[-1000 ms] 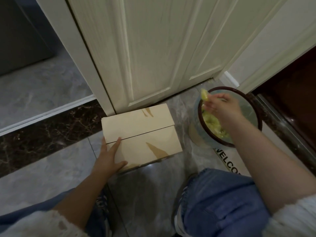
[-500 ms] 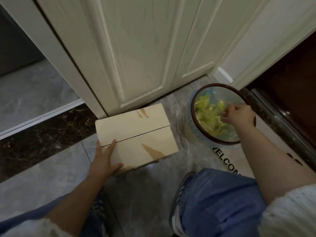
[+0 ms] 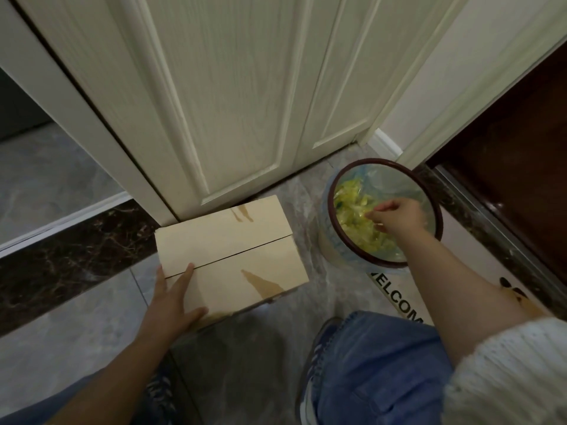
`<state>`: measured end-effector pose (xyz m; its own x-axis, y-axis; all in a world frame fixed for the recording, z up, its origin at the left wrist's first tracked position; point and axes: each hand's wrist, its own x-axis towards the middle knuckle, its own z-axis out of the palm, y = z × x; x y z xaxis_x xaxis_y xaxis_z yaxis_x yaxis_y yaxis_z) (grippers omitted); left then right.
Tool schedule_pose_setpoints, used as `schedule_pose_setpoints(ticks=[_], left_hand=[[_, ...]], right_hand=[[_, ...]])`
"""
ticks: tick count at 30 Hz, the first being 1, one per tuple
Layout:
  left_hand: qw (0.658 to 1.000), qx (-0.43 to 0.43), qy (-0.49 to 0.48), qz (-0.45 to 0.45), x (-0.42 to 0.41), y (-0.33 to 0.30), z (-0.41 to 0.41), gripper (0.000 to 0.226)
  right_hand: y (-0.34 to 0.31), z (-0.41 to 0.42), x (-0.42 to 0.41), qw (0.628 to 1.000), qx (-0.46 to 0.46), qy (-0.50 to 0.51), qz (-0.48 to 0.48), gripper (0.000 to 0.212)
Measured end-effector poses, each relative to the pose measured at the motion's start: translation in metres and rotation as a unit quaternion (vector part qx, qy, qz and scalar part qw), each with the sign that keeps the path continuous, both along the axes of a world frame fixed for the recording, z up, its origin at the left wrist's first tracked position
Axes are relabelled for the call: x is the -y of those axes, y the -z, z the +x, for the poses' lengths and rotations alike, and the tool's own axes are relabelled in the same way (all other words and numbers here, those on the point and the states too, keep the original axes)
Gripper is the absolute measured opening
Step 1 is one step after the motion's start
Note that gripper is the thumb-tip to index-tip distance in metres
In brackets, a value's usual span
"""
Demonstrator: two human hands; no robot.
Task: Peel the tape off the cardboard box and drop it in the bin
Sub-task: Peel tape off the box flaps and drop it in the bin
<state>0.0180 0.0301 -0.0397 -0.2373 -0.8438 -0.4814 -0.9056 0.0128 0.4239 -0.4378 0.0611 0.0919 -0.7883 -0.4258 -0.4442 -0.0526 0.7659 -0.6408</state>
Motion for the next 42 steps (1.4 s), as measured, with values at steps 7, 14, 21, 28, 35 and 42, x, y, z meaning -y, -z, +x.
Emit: schedule_pose_setpoints(ticks=[7, 14, 21, 28, 35, 42], left_hand=[[1.0, 0.003, -0.003, -0.006, 0.0, -0.001, -0.001, 0.11], [1.0, -0.004, -0.012, 0.006, -0.001, -0.006, -0.004, 0.109], [1.0, -0.013, -0.014, 0.011, 0.0, -0.006, -0.004, 0.109], [1.0, -0.01, -0.012, 0.002, -0.001, -0.004, -0.003, 0.11], [1.0, -0.01, -0.015, 0.013, -0.001, -0.008, -0.006, 0.109], [0.999, 0.036, 0.008, 0.002, -0.002, -0.012, -0.009, 0.108]], right_hand=[[0.007, 0.004, 0.001, 0.998, -0.01, -0.058, 0.029, 0.03], [0.005, 0.007, -0.006, 0.993, -0.076, -0.072, 0.051, 0.019], [0.008, 0.006, 0.003, 0.999, -0.015, 0.016, 0.025, 0.018], [-0.001, 0.015, 0.007, 0.998, -0.04, 0.0, -0.041, 0.014], [-0.017, 0.076, 0.026, 0.941, -0.223, -0.202, -0.153, 0.023], [0.032, 0.165, 0.021, 0.856, -0.119, -0.502, 0.02, 0.062]])
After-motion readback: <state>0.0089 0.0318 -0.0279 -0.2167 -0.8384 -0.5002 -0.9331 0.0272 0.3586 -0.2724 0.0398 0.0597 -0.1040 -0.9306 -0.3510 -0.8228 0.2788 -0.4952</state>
